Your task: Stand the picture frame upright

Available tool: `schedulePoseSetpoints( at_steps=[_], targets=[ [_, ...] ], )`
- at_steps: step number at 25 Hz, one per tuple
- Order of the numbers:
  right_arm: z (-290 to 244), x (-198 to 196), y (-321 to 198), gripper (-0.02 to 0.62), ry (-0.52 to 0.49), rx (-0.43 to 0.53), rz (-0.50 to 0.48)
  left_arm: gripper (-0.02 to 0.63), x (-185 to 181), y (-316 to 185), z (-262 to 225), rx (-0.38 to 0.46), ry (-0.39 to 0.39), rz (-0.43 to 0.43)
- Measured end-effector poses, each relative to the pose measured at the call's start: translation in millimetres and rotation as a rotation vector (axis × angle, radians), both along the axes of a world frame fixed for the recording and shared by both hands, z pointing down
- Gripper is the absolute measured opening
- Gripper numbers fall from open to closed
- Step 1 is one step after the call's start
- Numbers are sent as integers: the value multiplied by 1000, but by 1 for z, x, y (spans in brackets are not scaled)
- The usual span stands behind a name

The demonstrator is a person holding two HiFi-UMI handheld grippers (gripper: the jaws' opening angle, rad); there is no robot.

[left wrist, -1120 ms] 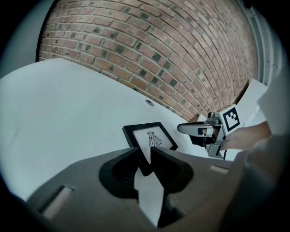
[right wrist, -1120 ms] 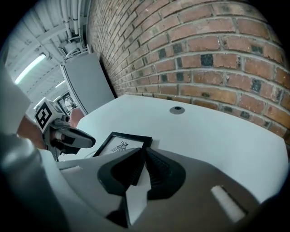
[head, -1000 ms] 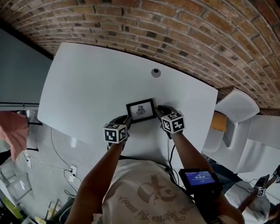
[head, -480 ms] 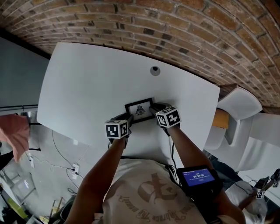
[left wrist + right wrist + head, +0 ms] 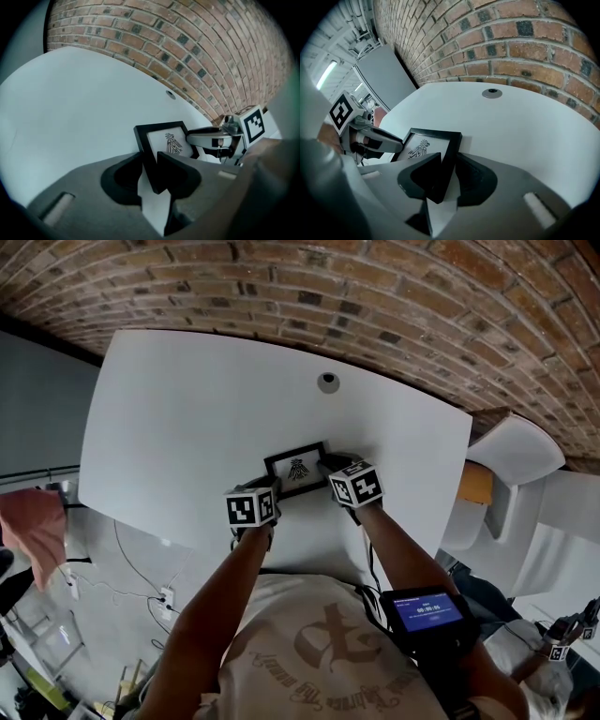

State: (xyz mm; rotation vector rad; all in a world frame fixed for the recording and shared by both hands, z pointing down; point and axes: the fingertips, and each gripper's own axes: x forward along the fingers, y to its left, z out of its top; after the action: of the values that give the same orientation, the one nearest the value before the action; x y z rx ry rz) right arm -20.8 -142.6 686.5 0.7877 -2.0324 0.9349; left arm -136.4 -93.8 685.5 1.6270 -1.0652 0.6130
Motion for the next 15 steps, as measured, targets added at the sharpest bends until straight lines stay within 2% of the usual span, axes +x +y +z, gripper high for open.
schedulePoseSetpoints(
  at_steps=[5,9,15],
  targets=[
    [1,-13,0,104,-4,9,9,107,-14,-3,0,1,-25,-23],
    [-2,0,9,103,-1,19,35,98,-1,2,1,-15,-32,-11],
    [-13,8,11,98,-21,74,62,98,6,6,-5,17,-37,16]
  ],
)
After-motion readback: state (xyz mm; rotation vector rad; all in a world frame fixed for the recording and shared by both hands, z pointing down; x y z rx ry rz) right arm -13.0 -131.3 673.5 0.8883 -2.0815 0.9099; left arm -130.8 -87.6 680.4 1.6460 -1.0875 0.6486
